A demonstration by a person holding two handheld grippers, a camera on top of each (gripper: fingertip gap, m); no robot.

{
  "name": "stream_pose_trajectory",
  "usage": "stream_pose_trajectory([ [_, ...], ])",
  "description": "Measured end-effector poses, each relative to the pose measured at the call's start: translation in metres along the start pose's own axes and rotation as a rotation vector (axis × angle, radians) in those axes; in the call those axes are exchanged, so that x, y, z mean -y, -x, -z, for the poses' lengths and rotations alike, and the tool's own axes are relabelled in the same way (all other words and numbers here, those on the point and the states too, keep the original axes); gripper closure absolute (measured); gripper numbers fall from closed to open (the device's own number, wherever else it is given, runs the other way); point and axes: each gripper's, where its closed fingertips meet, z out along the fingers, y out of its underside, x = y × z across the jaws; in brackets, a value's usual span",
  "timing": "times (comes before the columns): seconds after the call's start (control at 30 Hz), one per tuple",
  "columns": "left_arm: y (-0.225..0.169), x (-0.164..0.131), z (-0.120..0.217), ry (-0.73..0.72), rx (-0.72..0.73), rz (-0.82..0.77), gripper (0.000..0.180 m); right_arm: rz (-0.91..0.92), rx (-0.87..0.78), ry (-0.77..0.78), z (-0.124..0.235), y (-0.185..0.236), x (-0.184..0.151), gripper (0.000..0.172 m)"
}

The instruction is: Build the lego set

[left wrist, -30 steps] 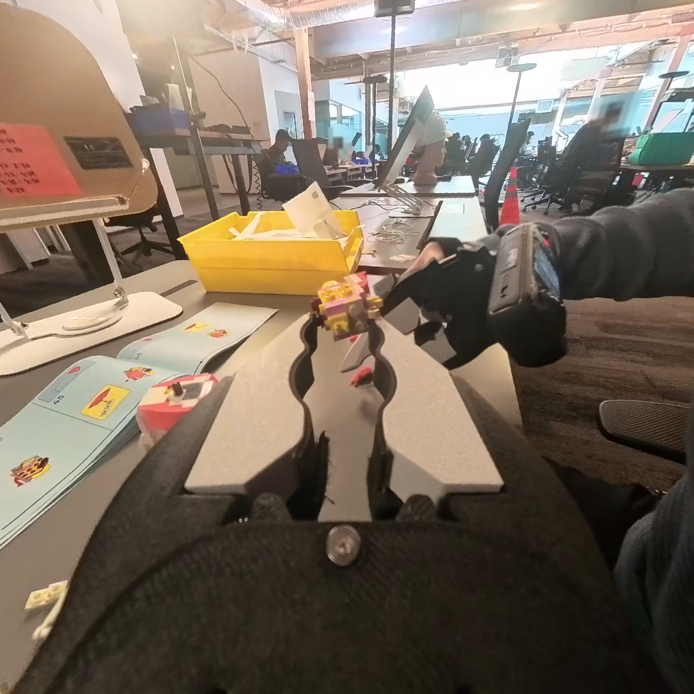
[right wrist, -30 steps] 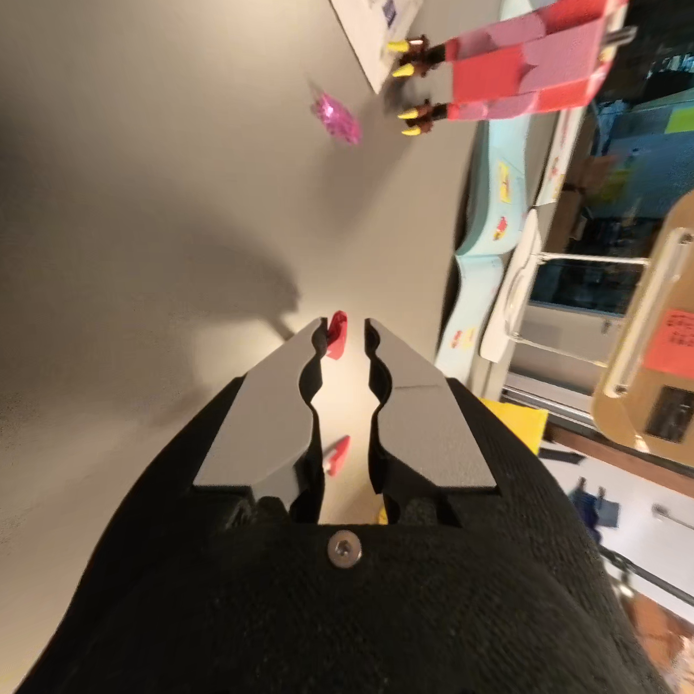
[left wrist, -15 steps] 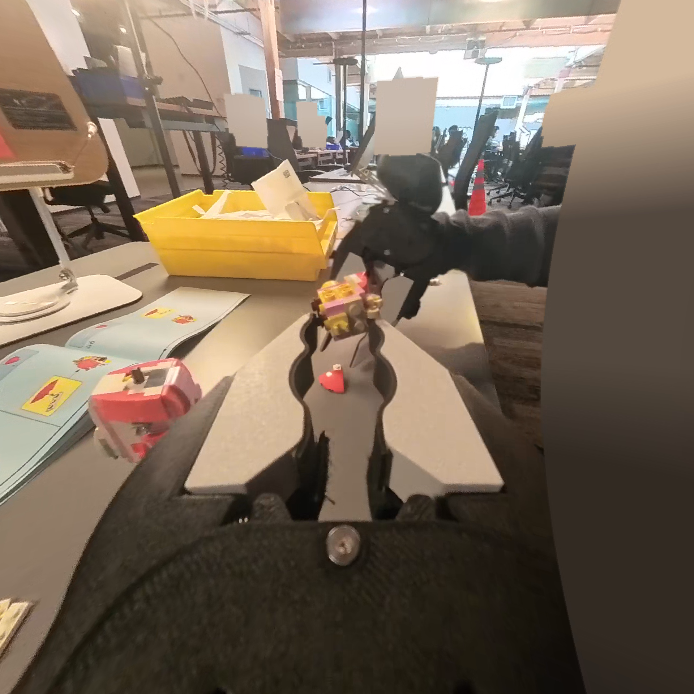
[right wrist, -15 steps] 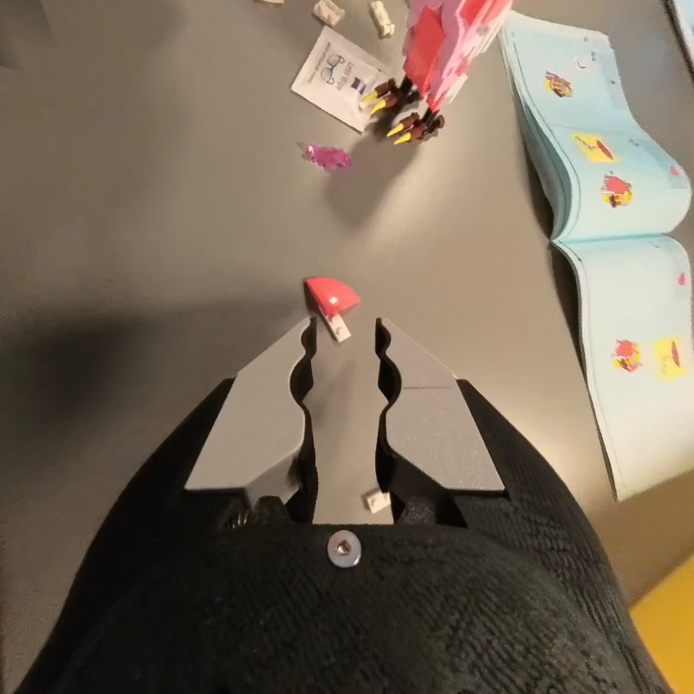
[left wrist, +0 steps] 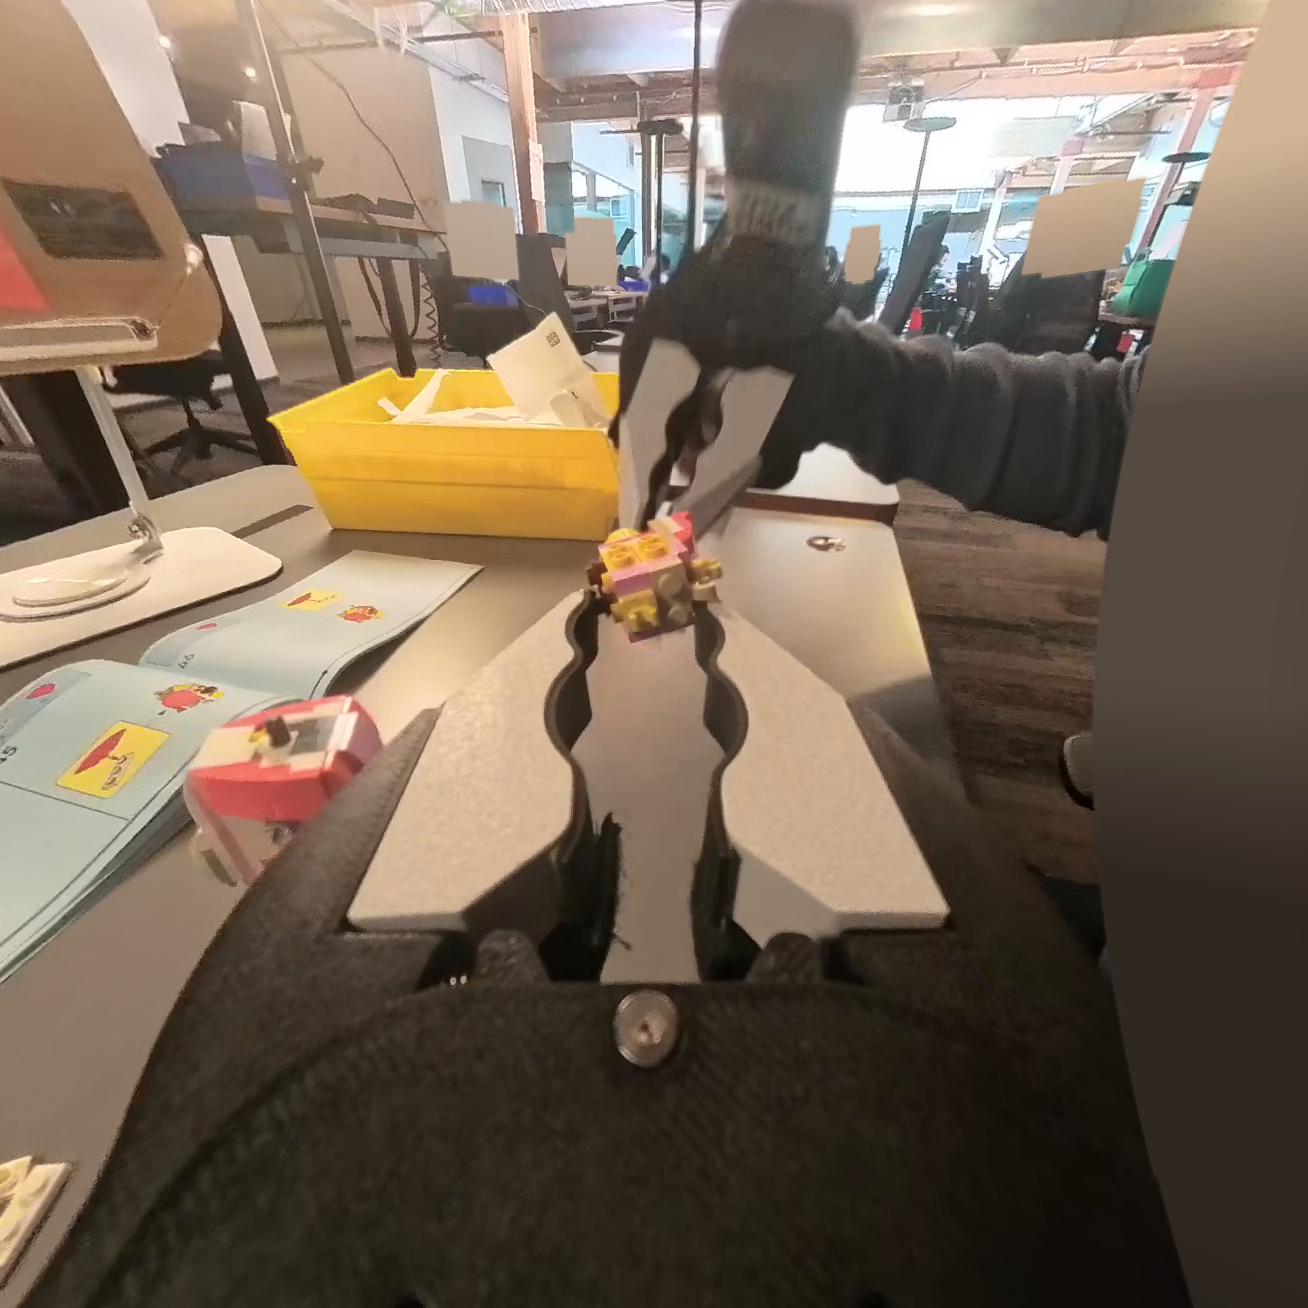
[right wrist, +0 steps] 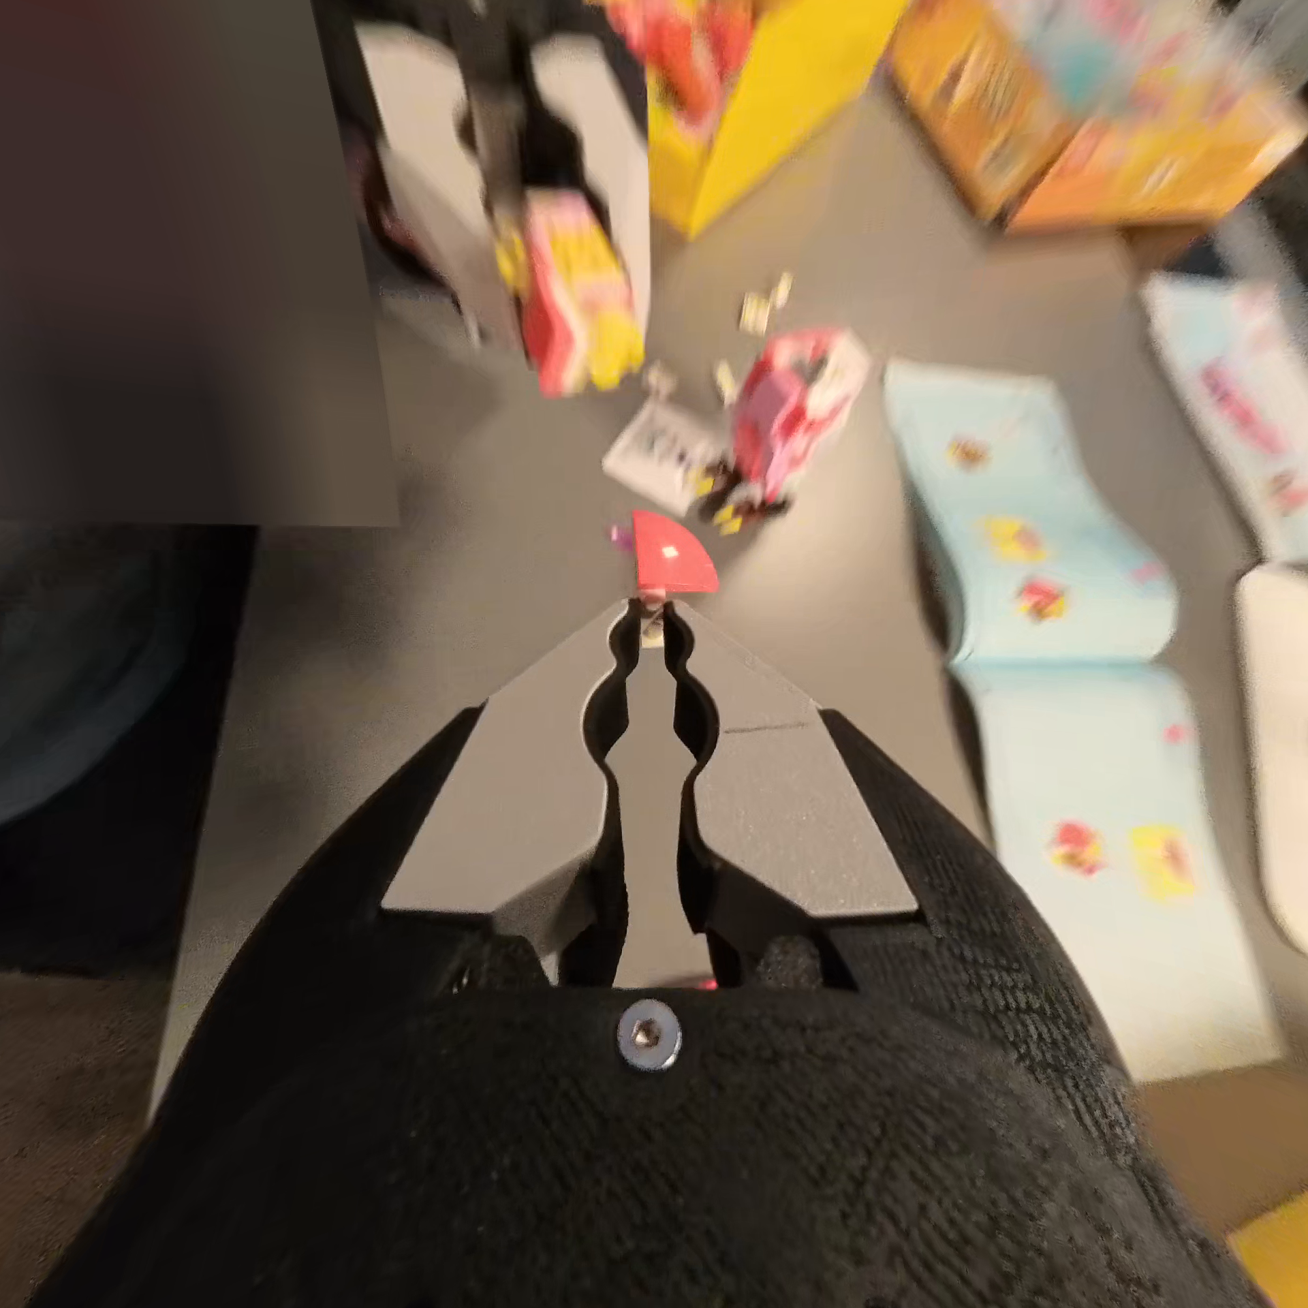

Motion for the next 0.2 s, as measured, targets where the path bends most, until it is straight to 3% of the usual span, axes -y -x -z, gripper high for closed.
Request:
stream_pose_trajectory([
  [0.1,-0.009,0.023,-0.003,-0.010,-0.015,0.013,0.155,0.074,0.005,-0.094,0.027,0.002,0.063,0.168],
  [0.2,-0.027,0.054,-0.002,-0.005,-0.050,0.010,0.155,0.102,0.111,-0.142,0.044,0.021,0.117,0.168],
])
